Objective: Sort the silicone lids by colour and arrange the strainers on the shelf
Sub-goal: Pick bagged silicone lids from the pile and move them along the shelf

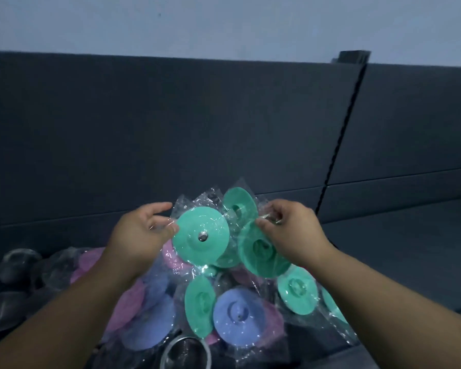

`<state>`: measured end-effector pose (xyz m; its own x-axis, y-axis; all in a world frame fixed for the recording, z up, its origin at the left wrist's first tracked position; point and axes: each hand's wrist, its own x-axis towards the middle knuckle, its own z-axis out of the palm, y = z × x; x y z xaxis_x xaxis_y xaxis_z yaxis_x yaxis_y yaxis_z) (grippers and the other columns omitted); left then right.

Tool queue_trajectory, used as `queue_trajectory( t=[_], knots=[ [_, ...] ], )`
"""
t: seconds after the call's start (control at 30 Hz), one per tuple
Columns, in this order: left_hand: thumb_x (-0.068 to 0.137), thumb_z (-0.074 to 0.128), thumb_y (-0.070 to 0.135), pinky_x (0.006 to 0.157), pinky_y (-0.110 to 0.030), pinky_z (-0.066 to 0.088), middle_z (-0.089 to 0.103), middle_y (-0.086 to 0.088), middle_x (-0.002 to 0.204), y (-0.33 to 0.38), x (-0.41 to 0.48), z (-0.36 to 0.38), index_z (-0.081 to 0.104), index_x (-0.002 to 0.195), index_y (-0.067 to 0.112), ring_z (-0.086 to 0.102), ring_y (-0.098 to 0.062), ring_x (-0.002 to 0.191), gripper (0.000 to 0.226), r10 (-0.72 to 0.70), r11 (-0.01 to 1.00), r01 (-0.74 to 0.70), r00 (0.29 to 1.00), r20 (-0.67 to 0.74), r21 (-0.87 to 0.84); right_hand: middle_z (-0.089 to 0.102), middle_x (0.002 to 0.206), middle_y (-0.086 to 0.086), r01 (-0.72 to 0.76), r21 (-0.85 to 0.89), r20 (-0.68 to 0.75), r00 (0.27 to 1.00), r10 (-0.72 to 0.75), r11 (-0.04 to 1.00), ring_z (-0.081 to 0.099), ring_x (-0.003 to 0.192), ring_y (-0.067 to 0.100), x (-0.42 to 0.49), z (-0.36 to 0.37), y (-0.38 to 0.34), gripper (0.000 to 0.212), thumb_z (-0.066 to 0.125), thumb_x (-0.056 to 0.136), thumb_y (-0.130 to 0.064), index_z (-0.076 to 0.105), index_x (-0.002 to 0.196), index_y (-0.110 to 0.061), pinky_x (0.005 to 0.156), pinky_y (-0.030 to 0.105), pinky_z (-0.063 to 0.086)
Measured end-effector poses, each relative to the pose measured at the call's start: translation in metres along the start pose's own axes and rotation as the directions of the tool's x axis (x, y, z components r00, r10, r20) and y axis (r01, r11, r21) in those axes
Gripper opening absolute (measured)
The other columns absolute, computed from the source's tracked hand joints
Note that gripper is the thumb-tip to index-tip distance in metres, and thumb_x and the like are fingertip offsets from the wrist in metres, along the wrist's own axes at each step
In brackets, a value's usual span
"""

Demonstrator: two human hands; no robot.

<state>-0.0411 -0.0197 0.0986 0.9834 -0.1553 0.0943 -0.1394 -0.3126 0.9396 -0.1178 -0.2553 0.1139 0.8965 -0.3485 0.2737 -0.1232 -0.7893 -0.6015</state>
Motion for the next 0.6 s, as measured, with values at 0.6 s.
queue_trajectory(
  t=[0.6],
  knots=[
    [0.082, 0.071, 0.007, 0.063, -0.018, 0.045, 0.071, -0.002, 0.090, 0.124, -0.138, 0.376, 0.069, 0.100, 0.016, 0.064, -0.008, 0.073, 0.020, 0.158, 0.986, -0.165, 0.946, 0.283, 0.000, 0.055, 0.075, -0.011, -0.410, -0.166, -0.288, 0.890, 0.354, 0.897, 0.051, 0.076, 0.012, -0.192, -0.277, 0.301, 0.008, 0.066, 0.086, -0.033, 0.060, 0.083, -0.027, 0.061, 0.023, 0.037]
  ],
)
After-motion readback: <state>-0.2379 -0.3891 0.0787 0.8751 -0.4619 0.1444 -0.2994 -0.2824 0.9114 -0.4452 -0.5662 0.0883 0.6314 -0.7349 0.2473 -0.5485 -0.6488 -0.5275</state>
